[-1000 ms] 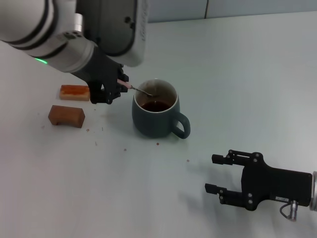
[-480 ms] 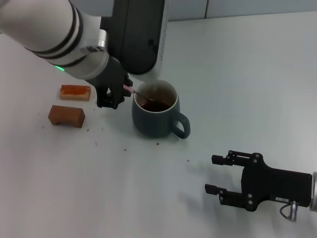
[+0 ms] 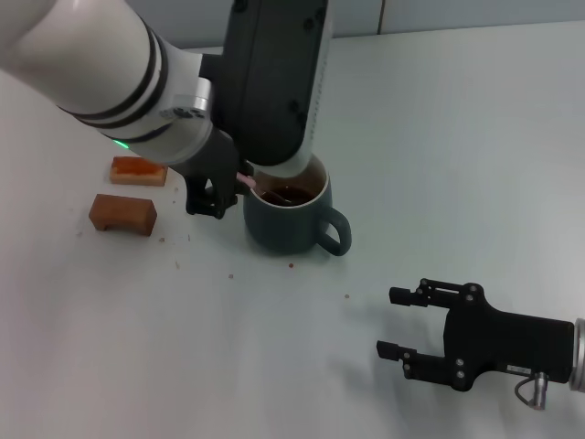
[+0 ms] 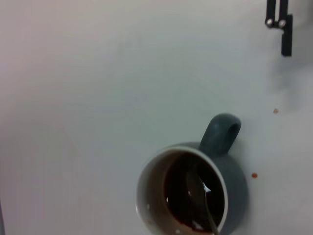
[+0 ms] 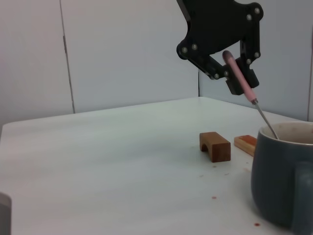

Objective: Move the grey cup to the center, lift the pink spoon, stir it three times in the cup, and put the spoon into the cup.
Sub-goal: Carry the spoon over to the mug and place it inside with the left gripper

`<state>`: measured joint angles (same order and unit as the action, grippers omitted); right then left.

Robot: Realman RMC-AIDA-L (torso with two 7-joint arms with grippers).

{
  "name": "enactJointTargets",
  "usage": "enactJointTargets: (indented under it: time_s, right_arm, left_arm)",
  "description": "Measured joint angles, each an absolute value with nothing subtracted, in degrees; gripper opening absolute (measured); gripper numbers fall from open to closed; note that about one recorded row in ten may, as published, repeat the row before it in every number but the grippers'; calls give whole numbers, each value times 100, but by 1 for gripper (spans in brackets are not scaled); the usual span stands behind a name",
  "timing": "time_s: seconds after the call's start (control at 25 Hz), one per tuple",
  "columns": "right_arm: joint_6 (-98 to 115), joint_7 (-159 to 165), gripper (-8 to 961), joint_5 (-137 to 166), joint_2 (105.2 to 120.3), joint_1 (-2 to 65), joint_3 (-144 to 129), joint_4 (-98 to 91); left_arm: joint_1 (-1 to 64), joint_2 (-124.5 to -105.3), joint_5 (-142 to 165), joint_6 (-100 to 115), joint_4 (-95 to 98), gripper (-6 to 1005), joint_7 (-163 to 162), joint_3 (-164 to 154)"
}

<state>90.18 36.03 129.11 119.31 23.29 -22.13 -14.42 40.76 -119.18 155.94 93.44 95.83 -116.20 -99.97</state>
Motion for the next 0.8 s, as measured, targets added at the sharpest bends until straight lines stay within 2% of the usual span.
enactJointTargets:
  time_s: [0.8]
  right_arm:
    - [9008, 3596, 674, 12910, 11927, 2338, -2215, -1380]
  left_arm:
    - [4340, -11918, 15734, 9054, 9109, 175, -11662, -9881]
